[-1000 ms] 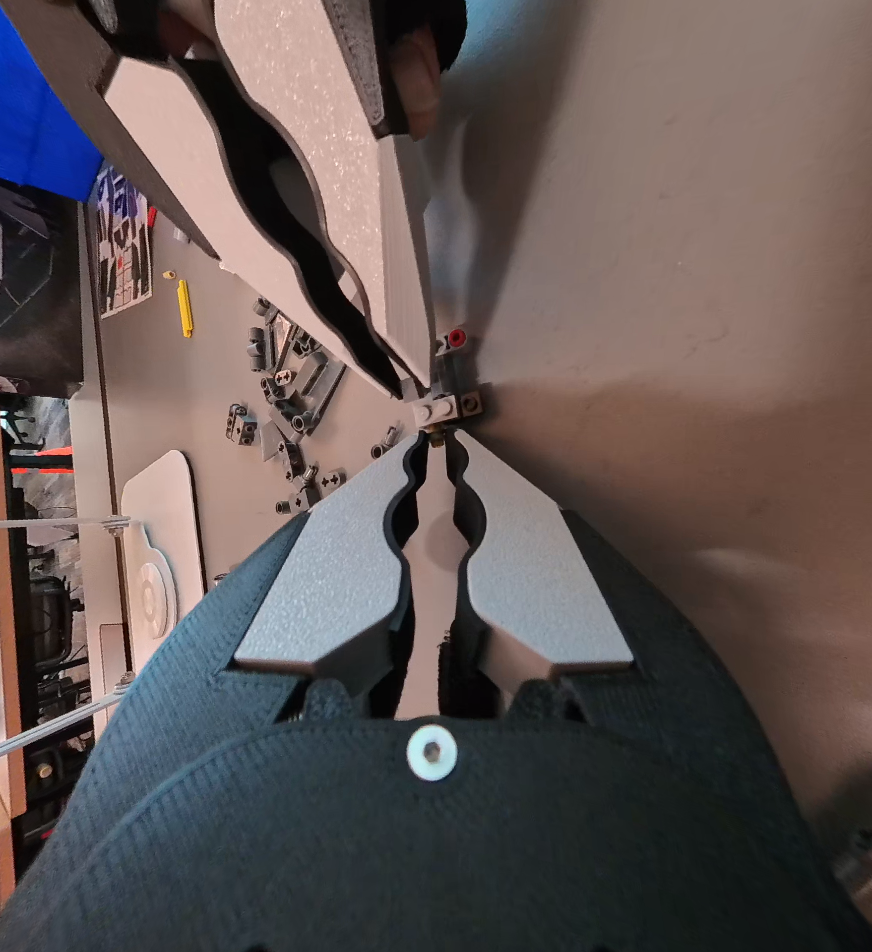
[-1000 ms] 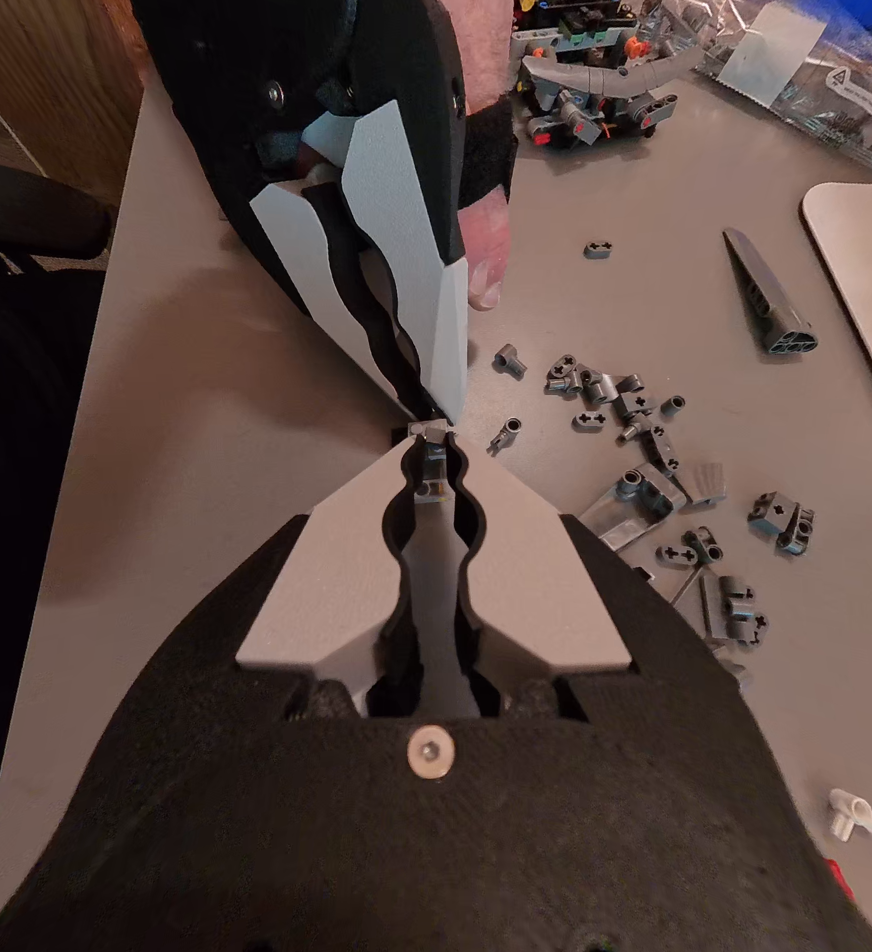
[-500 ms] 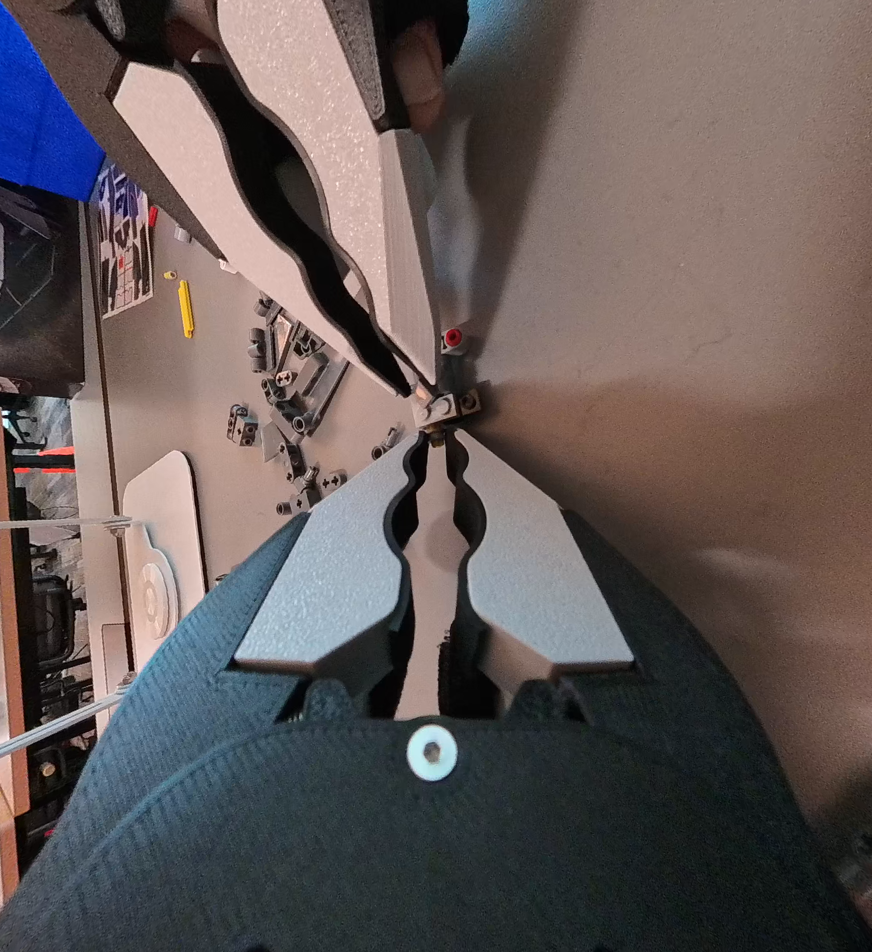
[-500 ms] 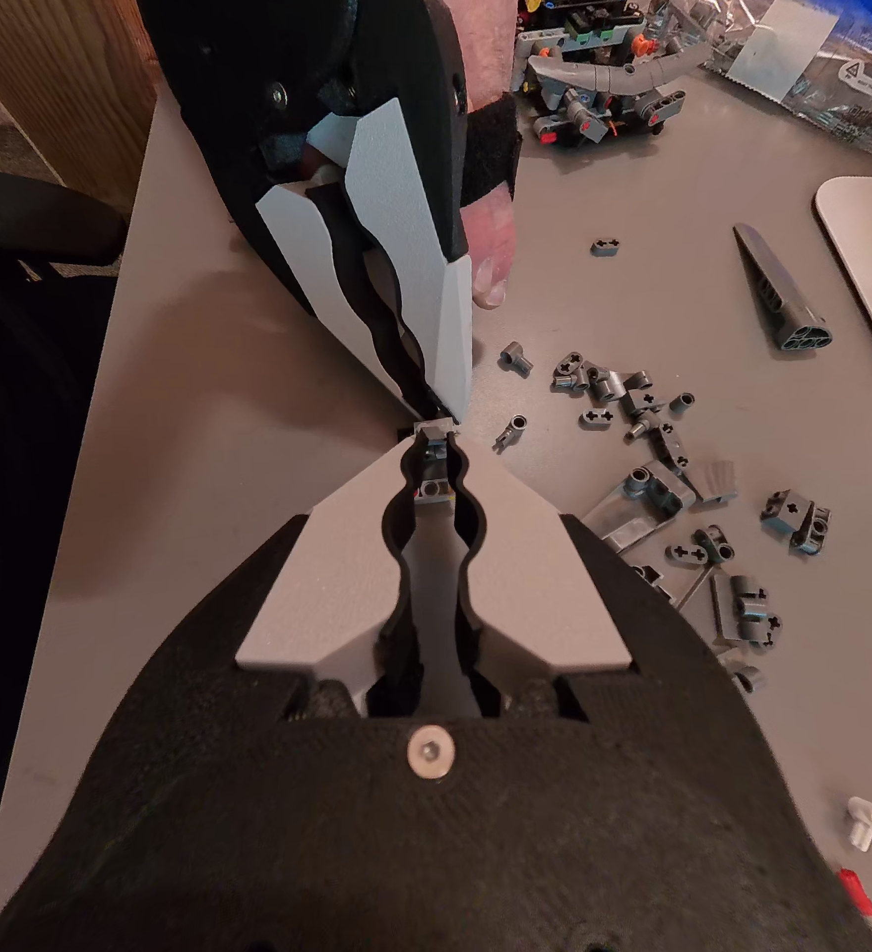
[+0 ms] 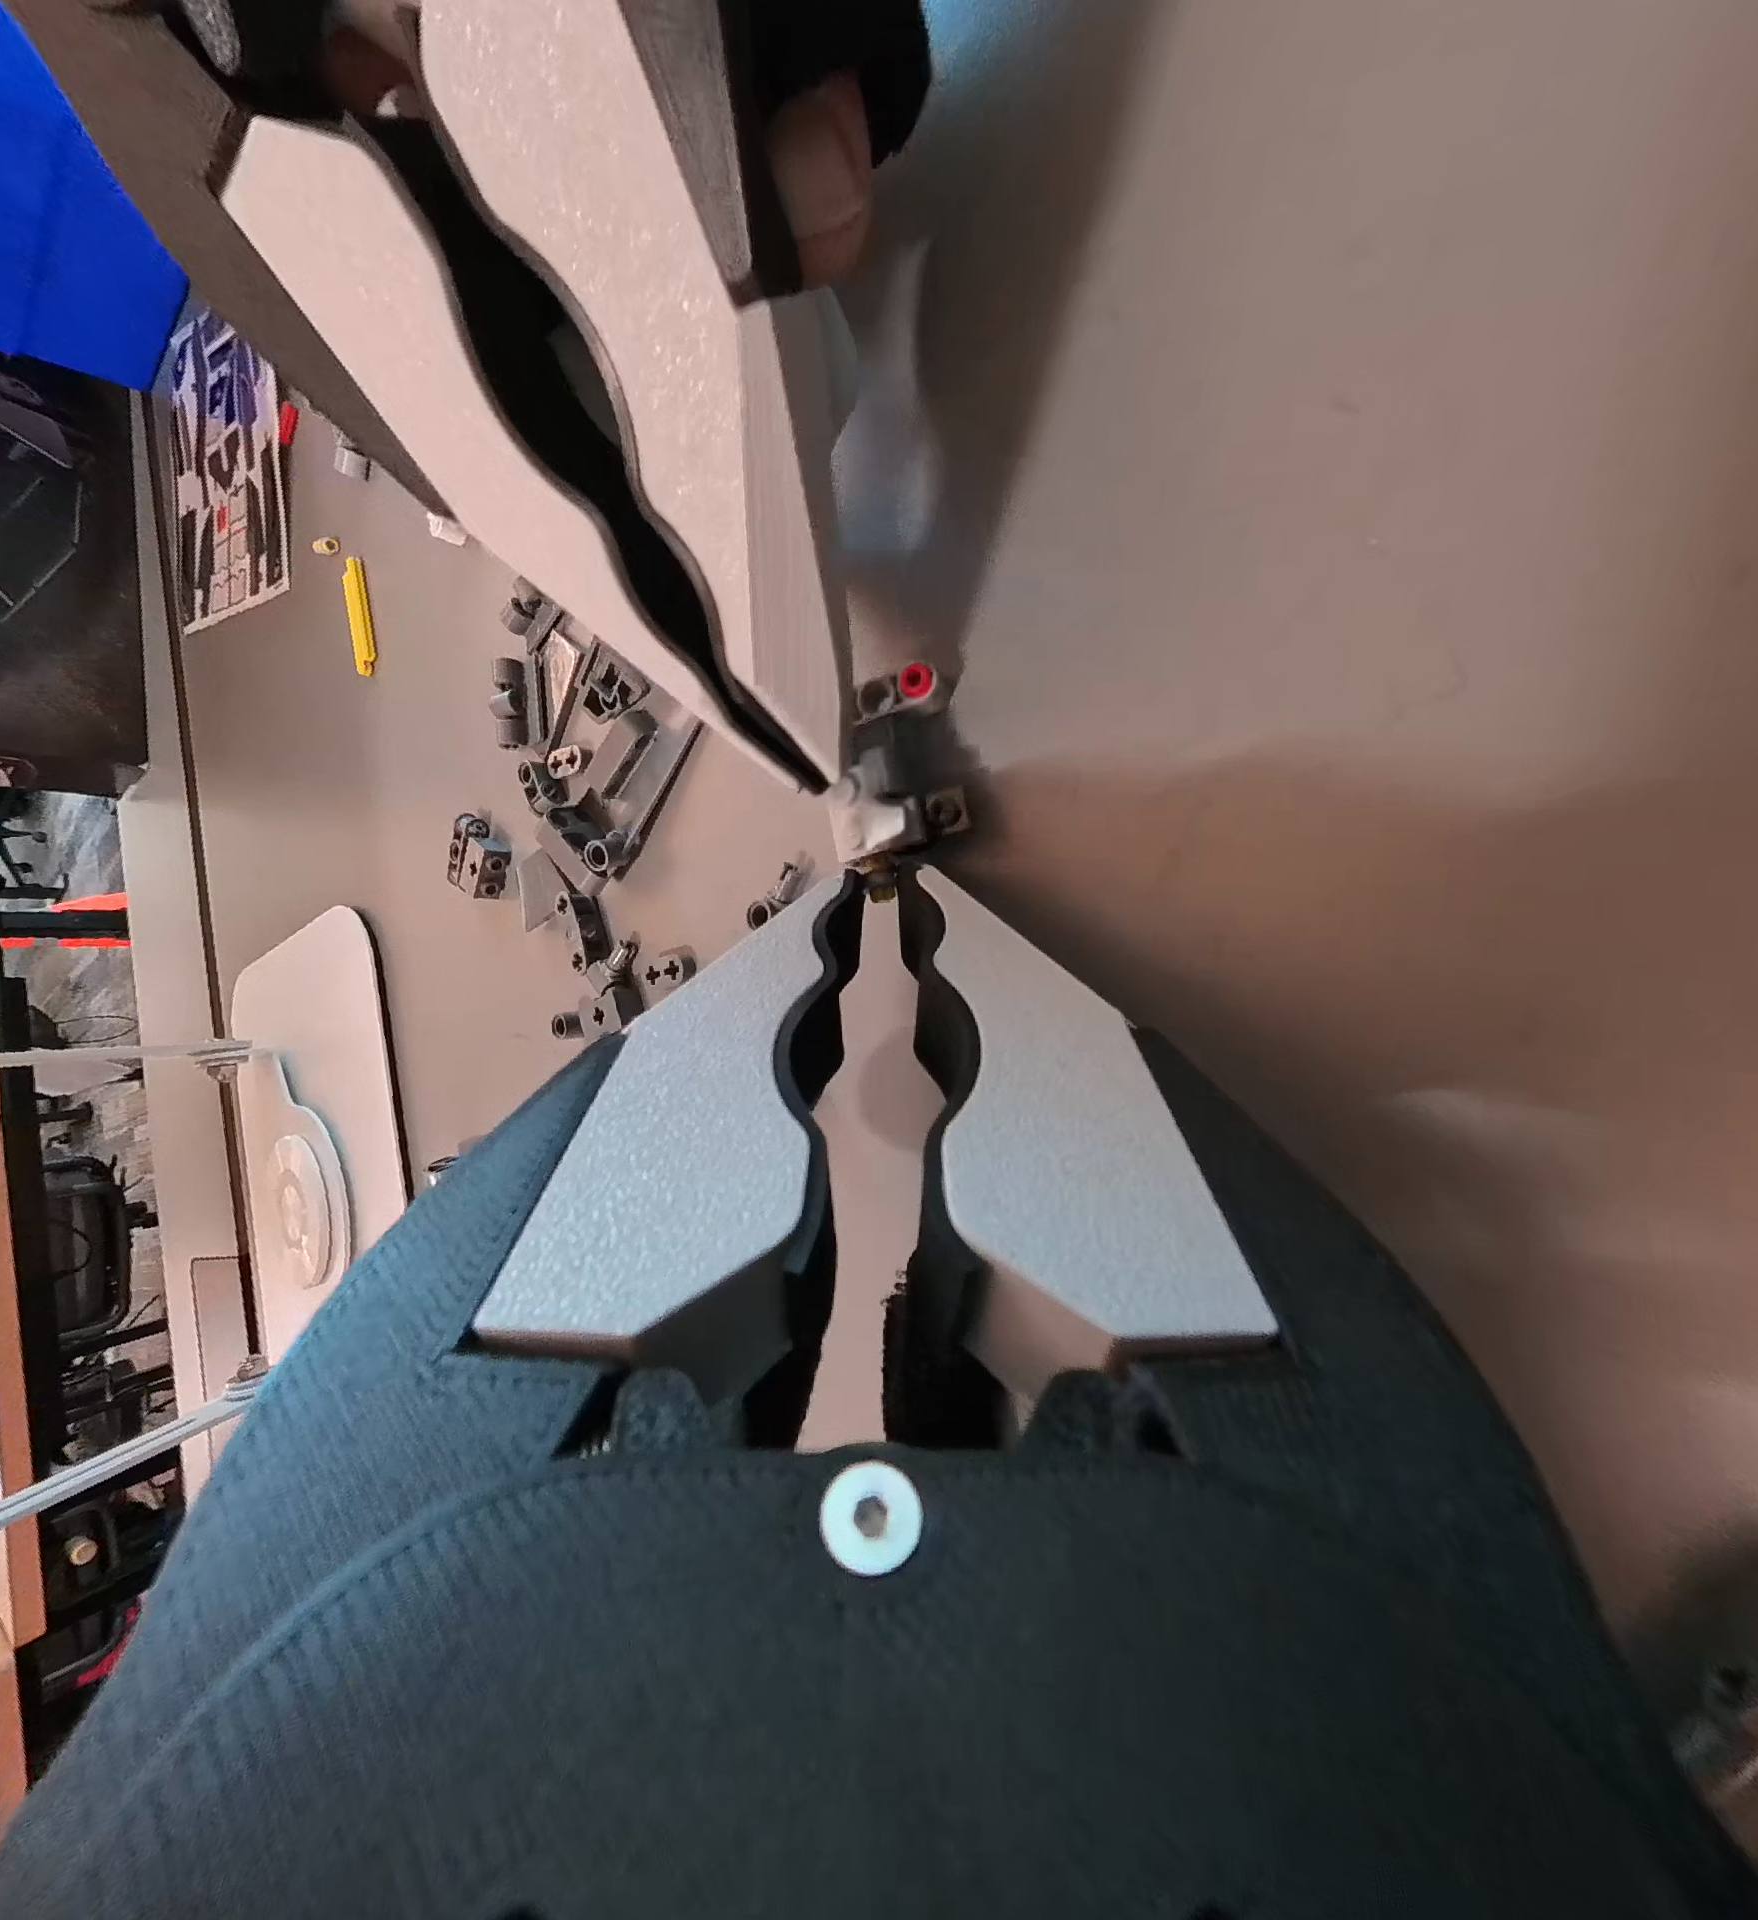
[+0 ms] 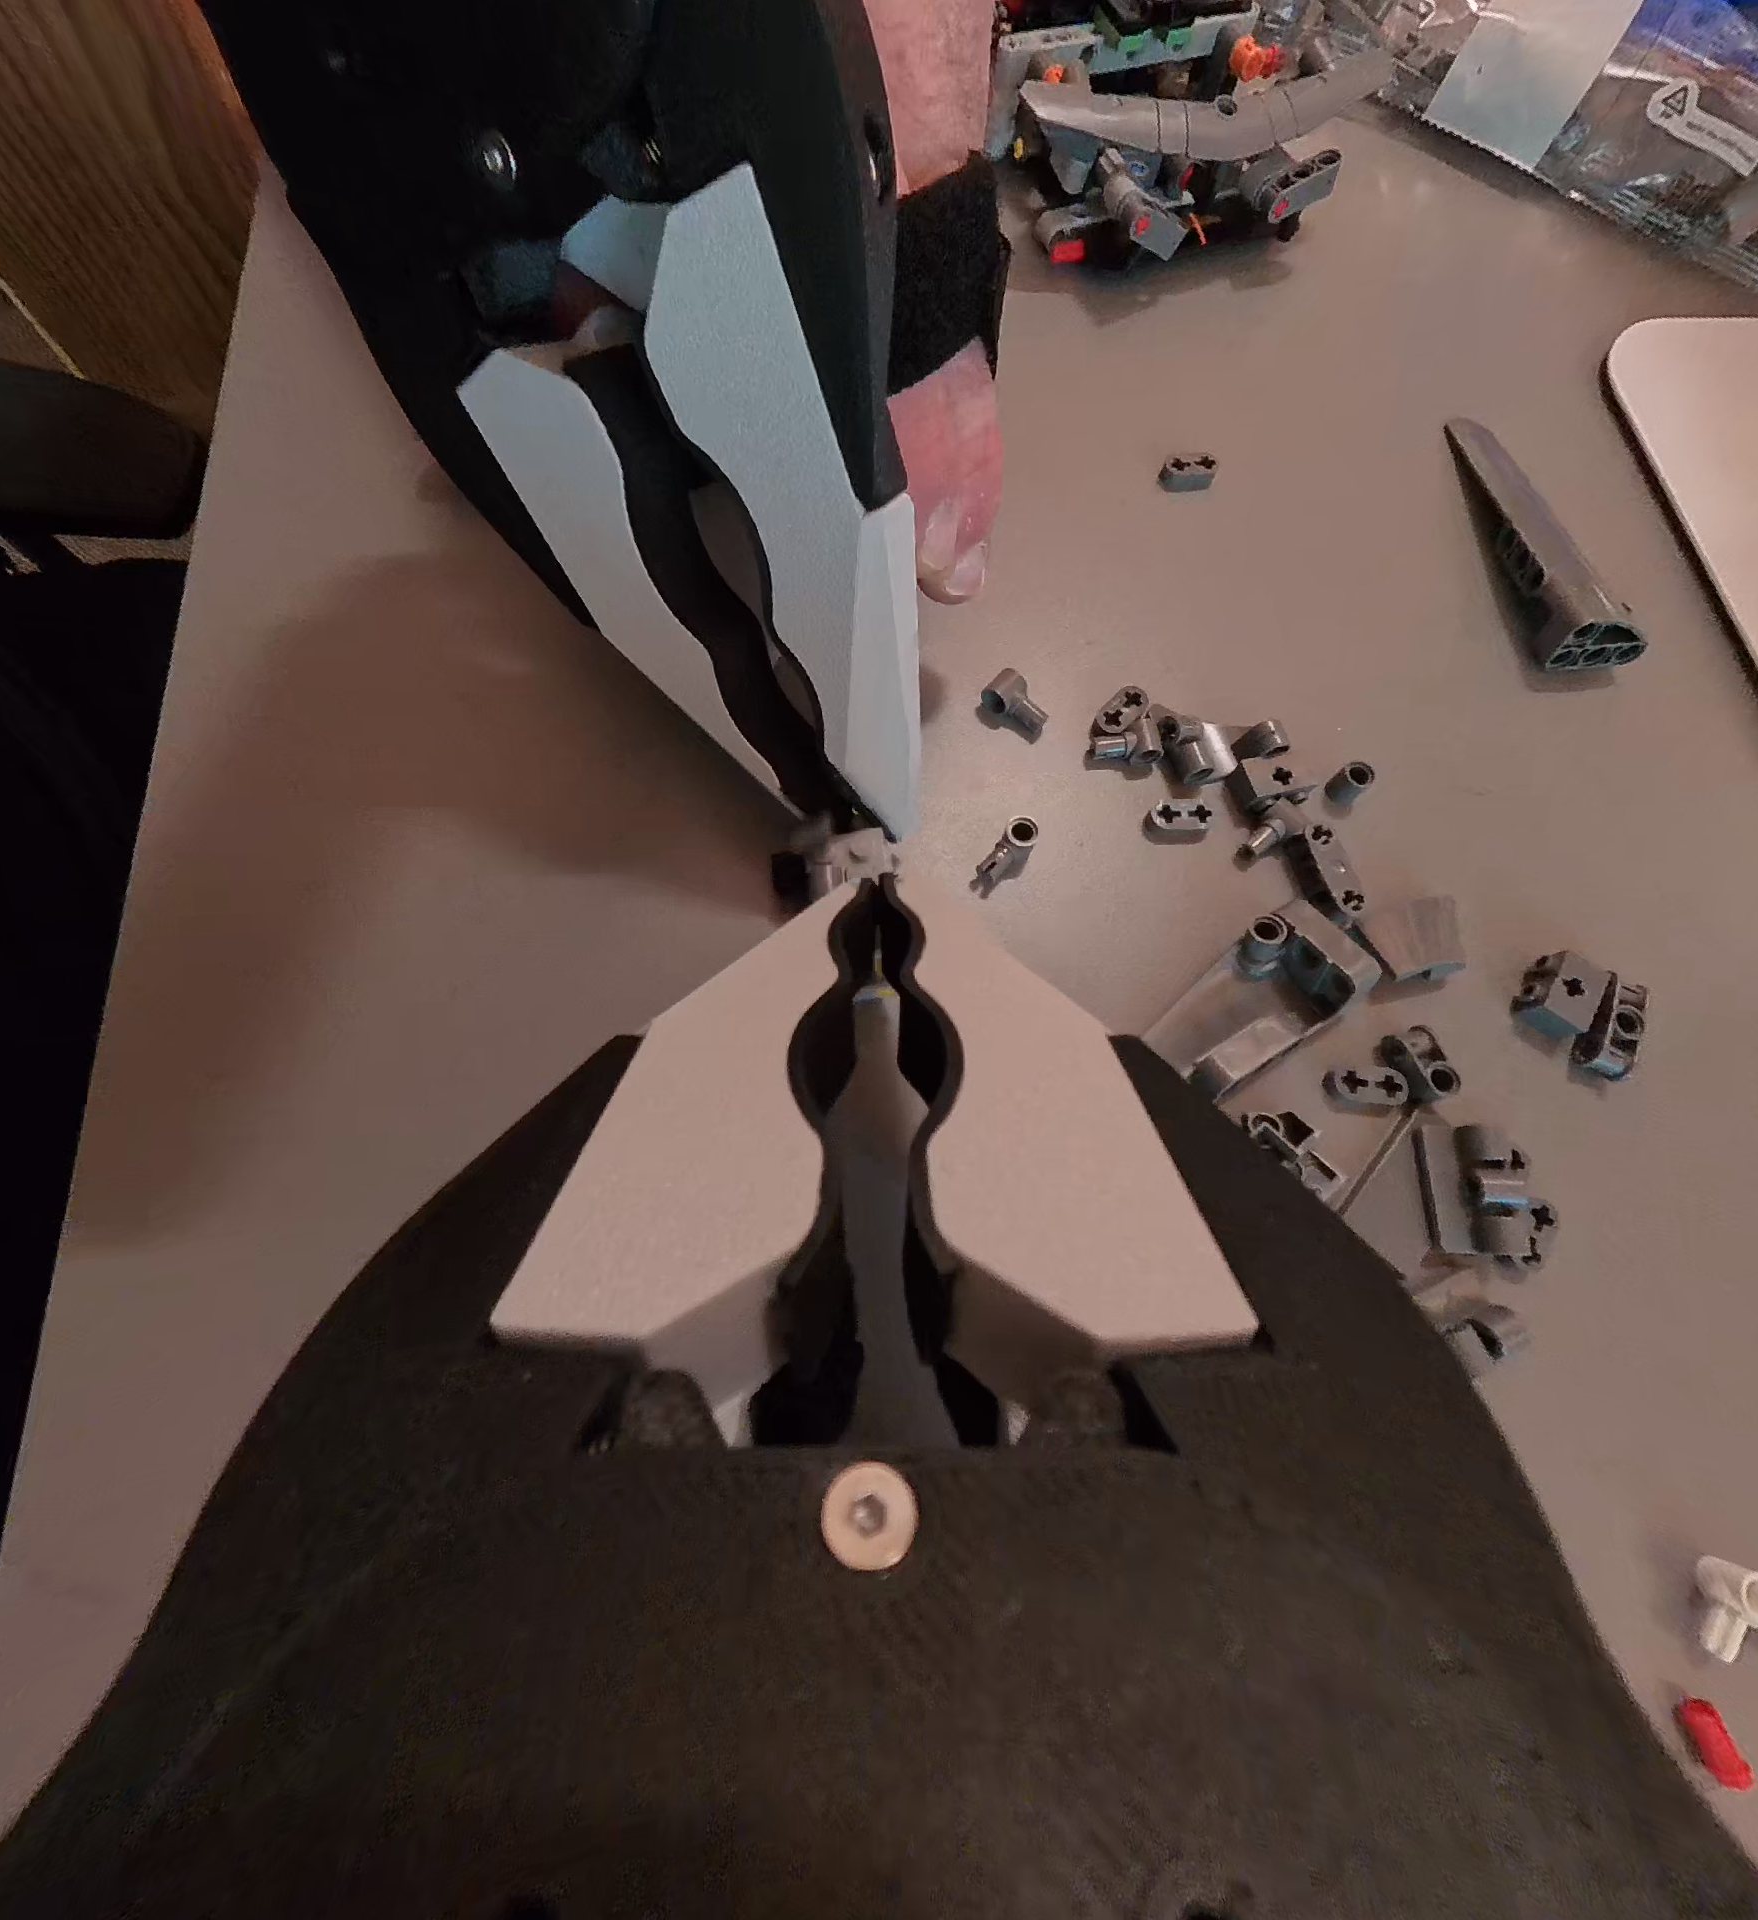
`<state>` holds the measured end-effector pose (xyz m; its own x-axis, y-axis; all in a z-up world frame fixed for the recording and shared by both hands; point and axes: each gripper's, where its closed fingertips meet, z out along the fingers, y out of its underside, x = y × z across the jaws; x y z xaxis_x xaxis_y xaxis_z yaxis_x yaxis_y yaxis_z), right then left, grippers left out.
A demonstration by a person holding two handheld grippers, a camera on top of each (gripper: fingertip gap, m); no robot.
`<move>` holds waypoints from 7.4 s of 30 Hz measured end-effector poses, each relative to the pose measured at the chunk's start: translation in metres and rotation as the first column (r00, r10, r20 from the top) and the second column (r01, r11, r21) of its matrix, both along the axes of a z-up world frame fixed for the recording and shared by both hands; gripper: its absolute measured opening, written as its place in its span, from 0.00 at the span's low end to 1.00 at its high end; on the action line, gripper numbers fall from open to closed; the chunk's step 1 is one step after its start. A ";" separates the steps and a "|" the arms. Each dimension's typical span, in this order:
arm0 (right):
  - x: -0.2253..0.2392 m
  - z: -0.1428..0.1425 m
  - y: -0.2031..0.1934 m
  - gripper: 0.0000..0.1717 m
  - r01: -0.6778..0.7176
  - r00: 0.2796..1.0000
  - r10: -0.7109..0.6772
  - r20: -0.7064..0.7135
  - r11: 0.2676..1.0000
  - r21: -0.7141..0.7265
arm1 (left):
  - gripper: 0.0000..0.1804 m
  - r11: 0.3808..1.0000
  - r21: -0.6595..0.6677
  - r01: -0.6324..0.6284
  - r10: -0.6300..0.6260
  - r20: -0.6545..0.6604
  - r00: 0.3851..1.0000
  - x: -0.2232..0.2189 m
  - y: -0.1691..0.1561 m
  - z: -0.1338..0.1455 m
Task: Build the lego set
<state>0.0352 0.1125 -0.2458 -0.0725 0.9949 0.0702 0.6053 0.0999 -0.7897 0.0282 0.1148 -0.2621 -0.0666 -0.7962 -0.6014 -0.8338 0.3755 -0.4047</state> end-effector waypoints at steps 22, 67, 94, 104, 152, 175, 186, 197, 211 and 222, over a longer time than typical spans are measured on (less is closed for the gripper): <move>-0.015 -0.009 -0.053 0.10 0.072 0.996 -0.069 0.055 0.996 -0.047 | 0.03 0.991 -0.116 -0.060 0.066 0.050 0.997 -0.012 0.014 0.005; -0.019 -0.001 -0.020 0.02 0.054 0.980 -0.039 0.195 0.996 -0.068 | 0.03 0.982 -0.173 0.078 -0.068 0.059 0.996 -0.019 -0.021 -0.001; -0.018 -0.001 -0.023 0.05 0.058 0.980 -0.017 0.199 0.978 -0.202 | 0.03 0.982 -0.169 0.080 -0.071 0.055 0.996 -0.019 -0.021 -0.001; -0.014 0.007 -0.018 0.07 0.080 0.985 -0.046 0.166 0.976 -0.204 | 0.03 0.984 -0.158 0.083 -0.075 0.052 0.996 -0.018 -0.021 -0.001; -0.017 0.000 -0.008 0.00 0.106 0.993 -0.079 0.082 0.906 -0.410 | 0.03 0.988 -0.126 0.087 -0.083 0.041 0.996 -0.016 -0.022 -0.001; -0.017 -0.002 -0.018 0.00 0.074 0.996 -0.041 0.083 0.887 -0.457 | 0.03 0.989 -0.125 0.081 -0.077 0.036 0.996 -0.015 -0.022 -0.001; -0.016 -0.004 -0.020 0.02 0.075 0.994 -0.033 0.101 0.891 -0.448 | 0.03 0.989 -0.125 0.080 -0.076 0.033 0.997 -0.015 -0.022 -0.001; -0.016 -0.003 -0.019 0.01 0.077 0.995 -0.033 0.099 0.868 -0.490 | 0.03 0.989 -0.122 0.082 -0.078 0.031 0.996 -0.015 -0.022 -0.001; -0.017 -0.003 -0.018 0.00 0.079 0.994 -0.025 0.104 0.824 -0.561 | 0.02 0.990 -0.116 0.085 -0.083 0.022 0.996 -0.015 -0.022 -0.001; -0.017 -0.004 -0.017 0.00 0.075 0.995 -0.025 0.098 0.835 -0.546 | 0.03 0.990 -0.115 0.084 -0.082 0.025 0.996 -0.015 -0.022 -0.001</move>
